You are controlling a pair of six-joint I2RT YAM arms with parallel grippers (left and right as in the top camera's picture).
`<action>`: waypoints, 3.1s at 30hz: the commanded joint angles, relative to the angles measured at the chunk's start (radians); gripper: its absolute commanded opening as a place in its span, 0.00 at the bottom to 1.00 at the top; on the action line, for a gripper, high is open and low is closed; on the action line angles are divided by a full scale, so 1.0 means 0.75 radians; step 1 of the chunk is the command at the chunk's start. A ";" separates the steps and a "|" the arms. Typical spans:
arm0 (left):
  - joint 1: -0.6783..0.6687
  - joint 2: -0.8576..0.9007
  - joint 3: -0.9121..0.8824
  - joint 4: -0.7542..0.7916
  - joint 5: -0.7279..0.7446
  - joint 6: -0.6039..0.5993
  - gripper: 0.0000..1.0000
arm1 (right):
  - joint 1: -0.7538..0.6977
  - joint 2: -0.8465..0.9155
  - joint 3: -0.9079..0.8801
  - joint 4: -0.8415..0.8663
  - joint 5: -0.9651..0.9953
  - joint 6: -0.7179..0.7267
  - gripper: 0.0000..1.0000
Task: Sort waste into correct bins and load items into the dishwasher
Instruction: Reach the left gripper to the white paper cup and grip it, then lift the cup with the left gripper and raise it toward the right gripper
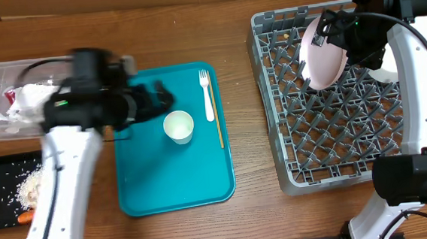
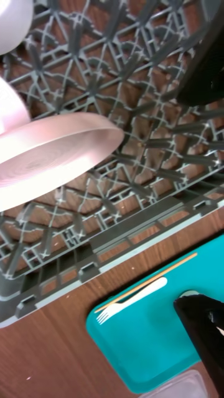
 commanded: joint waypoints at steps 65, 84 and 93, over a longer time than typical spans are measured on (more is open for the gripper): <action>-0.096 0.272 -0.310 0.241 -0.314 -0.064 0.04 | 0.004 -0.238 0.011 0.037 -0.070 0.006 1.00; 0.327 0.223 -0.016 0.712 1.361 -0.234 0.04 | 0.005 -0.238 0.002 0.257 -0.853 -0.050 1.00; 0.278 0.223 -0.016 1.252 1.592 -0.923 0.04 | 0.120 -0.237 -0.079 0.621 -1.227 0.076 1.00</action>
